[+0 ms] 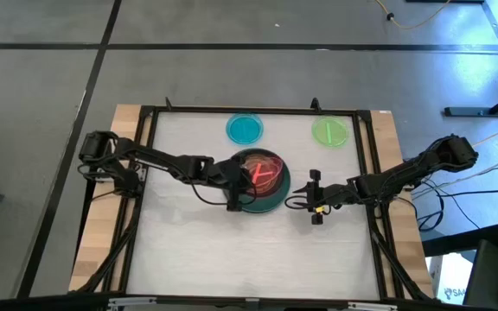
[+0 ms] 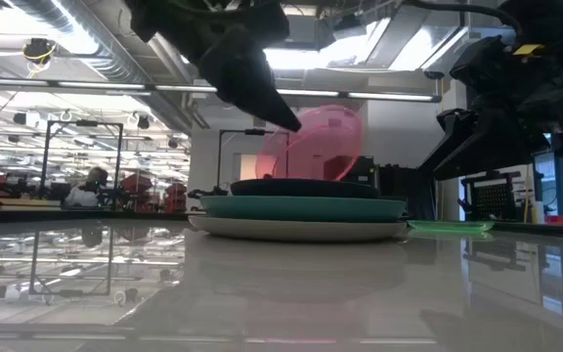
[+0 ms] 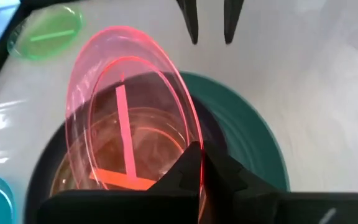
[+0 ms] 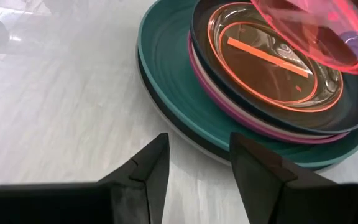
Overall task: Stack plastic plates
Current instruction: Stack the transparent pink plate on top of the transparent orange plate, then stack the transparent blue plate on top of the transparent pink plate
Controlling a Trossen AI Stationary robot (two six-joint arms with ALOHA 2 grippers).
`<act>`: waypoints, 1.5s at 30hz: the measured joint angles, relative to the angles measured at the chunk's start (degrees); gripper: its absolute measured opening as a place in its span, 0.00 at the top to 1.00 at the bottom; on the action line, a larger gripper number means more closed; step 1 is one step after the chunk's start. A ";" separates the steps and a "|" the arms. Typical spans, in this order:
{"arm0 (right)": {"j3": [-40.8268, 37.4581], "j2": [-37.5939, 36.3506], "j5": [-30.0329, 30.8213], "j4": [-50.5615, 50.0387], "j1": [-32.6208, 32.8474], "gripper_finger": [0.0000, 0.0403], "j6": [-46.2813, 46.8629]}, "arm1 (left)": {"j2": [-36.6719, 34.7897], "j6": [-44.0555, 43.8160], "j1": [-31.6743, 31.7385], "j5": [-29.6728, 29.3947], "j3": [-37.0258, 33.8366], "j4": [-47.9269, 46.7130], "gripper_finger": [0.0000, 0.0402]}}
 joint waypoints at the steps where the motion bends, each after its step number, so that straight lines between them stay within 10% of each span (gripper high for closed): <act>1: 0.00 -0.01 0.00 0.00 0.00 0.61 0.00 | 0.29 -0.12 0.04 0.02 0.00 -0.05 0.98; 18: 0.00 0.00 0.00 0.02 0.00 0.61 0.00 | -6.67 -11.86 5.41 -5.90 -0.02 -5.16 0.69; 29: 0.00 -0.01 0.01 0.35 0.00 0.61 0.22 | -5.13 -21.75 24.98 -10.86 -0.03 -9.42 0.69; 45: 0.02 0.00 1.12 0.84 0.00 0.61 -2.06 | 11.51 -34.26 44.16 7.61 -0.02 -4.35 0.73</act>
